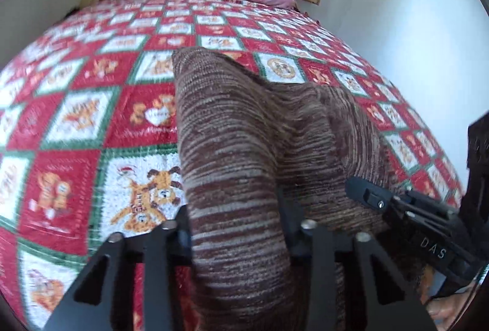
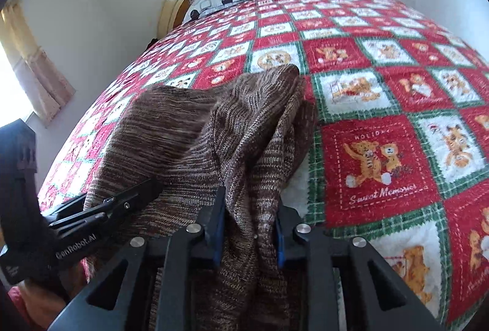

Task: Fold small clothes
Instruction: 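Lift the grasped edge with both grippers and fold it over the sweater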

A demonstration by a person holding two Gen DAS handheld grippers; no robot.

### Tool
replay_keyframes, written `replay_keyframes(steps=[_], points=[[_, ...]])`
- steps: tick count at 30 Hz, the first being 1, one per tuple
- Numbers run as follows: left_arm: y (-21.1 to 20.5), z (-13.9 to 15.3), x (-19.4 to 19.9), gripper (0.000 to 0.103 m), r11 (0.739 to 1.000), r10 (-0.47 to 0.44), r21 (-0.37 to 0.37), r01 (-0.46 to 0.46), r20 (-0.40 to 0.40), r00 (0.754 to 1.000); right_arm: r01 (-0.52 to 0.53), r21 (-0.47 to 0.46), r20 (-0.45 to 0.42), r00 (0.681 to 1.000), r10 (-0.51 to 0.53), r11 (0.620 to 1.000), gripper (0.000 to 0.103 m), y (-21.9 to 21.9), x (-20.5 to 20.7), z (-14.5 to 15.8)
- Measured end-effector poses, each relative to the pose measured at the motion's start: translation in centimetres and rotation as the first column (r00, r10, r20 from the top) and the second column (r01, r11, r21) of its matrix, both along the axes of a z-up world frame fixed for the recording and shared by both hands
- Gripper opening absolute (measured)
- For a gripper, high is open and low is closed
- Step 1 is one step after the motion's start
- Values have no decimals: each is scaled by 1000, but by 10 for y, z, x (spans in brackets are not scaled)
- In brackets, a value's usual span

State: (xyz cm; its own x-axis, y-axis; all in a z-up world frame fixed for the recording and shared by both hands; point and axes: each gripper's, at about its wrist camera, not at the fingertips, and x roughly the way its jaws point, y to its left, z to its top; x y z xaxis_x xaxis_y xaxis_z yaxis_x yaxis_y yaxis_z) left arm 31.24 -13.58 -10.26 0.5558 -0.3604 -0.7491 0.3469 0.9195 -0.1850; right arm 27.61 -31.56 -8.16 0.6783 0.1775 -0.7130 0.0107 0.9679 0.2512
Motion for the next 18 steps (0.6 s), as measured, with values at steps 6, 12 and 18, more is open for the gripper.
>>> replay_keyframes(steps=[6, 12, 18], points=[[11, 12, -18, 34, 999, 10, 35, -10, 7, 1000, 11, 78, 32, 999, -14, 997, 23, 11, -23, 16], [19, 19, -41, 34, 997, 10, 74, -11, 15, 1000, 2, 116, 51, 999, -8, 993, 23, 25, -48, 23], [31, 22, -64, 33, 994, 11, 111, -15, 40, 999, -8, 146, 54, 999, 1, 989, 23, 39, -71, 27]])
